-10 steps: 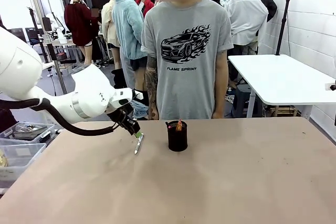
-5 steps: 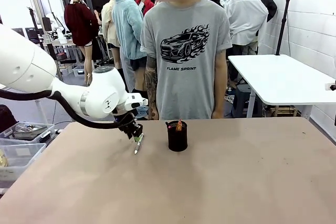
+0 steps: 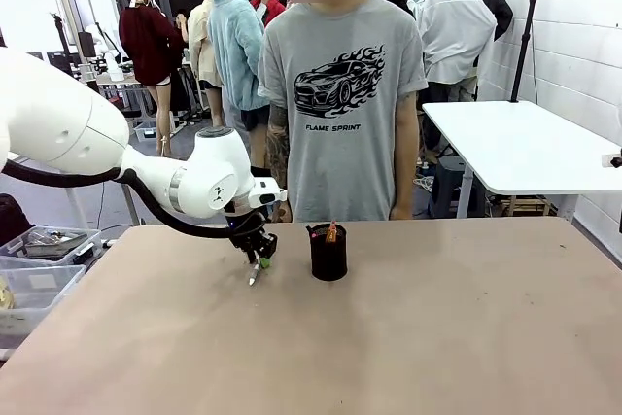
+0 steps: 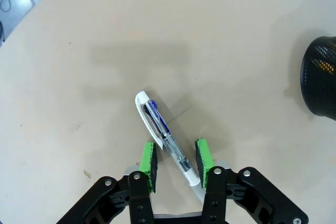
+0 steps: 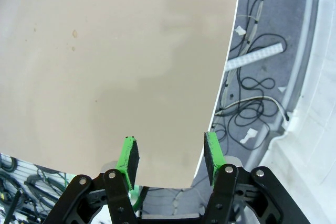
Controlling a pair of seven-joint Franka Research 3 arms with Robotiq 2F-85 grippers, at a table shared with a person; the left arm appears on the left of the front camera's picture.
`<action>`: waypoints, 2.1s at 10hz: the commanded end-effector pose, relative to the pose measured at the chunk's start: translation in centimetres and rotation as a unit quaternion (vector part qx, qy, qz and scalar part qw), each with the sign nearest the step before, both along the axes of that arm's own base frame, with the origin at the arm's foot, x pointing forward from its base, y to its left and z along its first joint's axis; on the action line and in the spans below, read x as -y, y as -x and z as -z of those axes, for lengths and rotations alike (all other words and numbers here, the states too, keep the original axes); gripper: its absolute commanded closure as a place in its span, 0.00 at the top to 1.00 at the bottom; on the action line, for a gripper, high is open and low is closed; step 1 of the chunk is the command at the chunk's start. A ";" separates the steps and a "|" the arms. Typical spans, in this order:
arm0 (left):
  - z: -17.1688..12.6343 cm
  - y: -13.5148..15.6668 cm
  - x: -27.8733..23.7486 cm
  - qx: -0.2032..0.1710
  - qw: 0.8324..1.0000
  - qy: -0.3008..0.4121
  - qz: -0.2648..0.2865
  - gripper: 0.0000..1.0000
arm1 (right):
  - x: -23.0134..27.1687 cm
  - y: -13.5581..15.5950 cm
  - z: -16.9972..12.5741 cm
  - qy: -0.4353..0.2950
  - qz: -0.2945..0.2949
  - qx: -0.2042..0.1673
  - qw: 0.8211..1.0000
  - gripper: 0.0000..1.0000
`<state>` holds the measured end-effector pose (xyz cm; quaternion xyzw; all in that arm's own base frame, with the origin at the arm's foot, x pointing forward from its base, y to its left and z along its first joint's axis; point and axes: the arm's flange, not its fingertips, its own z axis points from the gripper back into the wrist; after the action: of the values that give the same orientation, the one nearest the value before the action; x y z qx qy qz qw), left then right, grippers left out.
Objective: Place the pens into the pen holder.
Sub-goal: Pick up a writing instrument from the table and place it into the Pen holder.
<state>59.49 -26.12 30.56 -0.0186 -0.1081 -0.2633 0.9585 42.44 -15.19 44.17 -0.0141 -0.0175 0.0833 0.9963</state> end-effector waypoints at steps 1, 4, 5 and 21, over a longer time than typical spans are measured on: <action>0.7 -1.0 0.5 -0.015 1.000 -0.019 -0.015 0.42 | 0.1 0.0 0.1 0.014 -0.001 0.001 1.000 0.64; 0.9 -1.1 0.6 -0.015 0.999 -0.031 -0.005 0.28 | 0.1 0.0 0.1 0.014 -0.001 0.001 1.000 0.64; 0.9 -1.0 0.7 -0.017 0.999 -0.036 -0.001 0.10 | 0.1 0.0 0.1 0.014 -0.001 0.001 1.000 0.64; -8.9 1.3 -6.2 0.322 0.838 0.330 0.293 0.00 | 0.1 0.0 0.1 0.014 -0.001 0.001 1.000 0.64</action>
<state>61.40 -24.47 44.50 -0.2153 -0.4640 -0.4410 0.7375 42.43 -15.20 44.18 -0.0140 -0.0176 0.0832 0.9963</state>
